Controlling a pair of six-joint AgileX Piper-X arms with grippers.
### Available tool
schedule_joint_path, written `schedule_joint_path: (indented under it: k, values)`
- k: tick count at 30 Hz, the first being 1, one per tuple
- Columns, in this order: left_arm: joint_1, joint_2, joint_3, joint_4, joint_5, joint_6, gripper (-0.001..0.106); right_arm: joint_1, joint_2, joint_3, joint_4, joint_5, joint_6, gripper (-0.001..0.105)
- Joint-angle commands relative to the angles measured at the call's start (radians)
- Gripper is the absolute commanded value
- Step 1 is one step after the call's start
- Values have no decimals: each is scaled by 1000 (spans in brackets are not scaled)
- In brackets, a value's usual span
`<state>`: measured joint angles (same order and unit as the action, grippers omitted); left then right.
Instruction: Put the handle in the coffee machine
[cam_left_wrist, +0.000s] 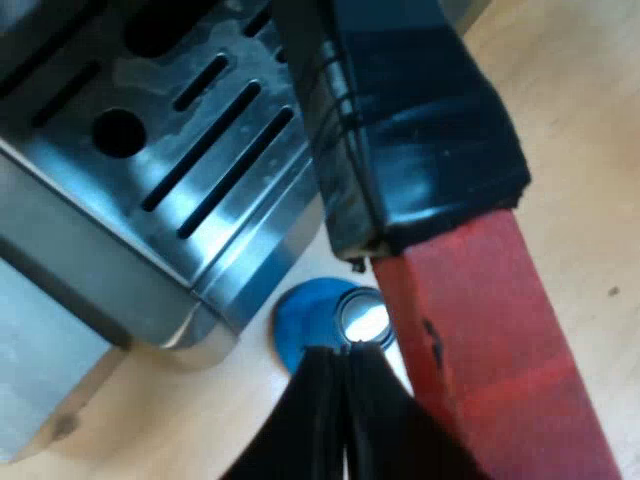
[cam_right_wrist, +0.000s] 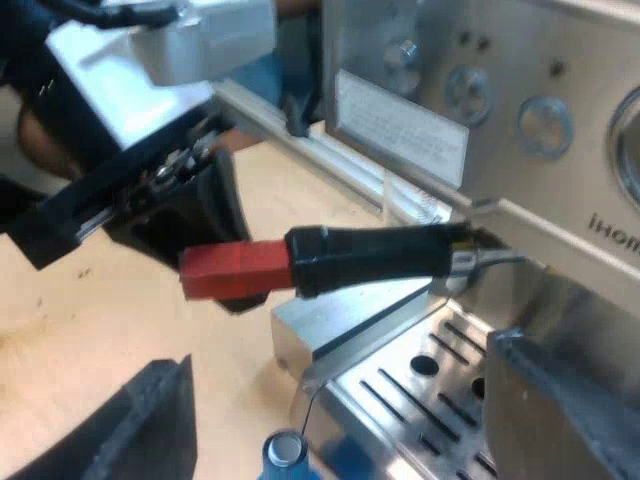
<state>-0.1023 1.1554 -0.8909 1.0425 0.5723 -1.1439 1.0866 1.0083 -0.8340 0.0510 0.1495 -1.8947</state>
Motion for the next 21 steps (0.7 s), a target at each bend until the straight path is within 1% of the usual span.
schedule_joint_path:
  k: [1,2,3,5,7,8,9,11,13,15,16,21]
  values:
    - [-80,-38,-2,-2,-8,-66,0,1,-8,-10,16,-13,-17,63]
    - [-110,-45,-2,-15,-30,-92,0,1,-8,-10,15,-13,-17,63]
    - [-124,-47,-2,-18,-43,-101,0,1,-8,-10,15,-13,-17,63]
    - [-167,-50,-2,-27,-86,-153,0,1,-8,-10,15,-21,-17,63]
    - [-194,-50,-2,-24,-112,-184,0,1,-8,-10,15,-29,-20,63]
    - [-208,-50,-2,-23,-135,-194,0,1,-8,-10,15,-39,-30,63]
    - [-215,-50,-2,-23,-148,-199,0,1,-8,-10,15,-43,-41,63]
    - [-229,-50,-2,-23,-200,-233,0,1,-8,-10,15,-52,-72,63]
    - [-229,-50,-2,-23,-222,-255,0,1,-8,-10,15,-67,-79,63]
    - [-229,-50,-5,-22,-248,-315,0,1,-8,-10,15,-80,-79,63]
    - [-229,-50,-11,-22,-271,-348,0,1,-8,-10,18,-84,-76,63]
    - [-229,-50,-46,-22,-293,-355,0,1,-8,-10,37,-84,-76,63]
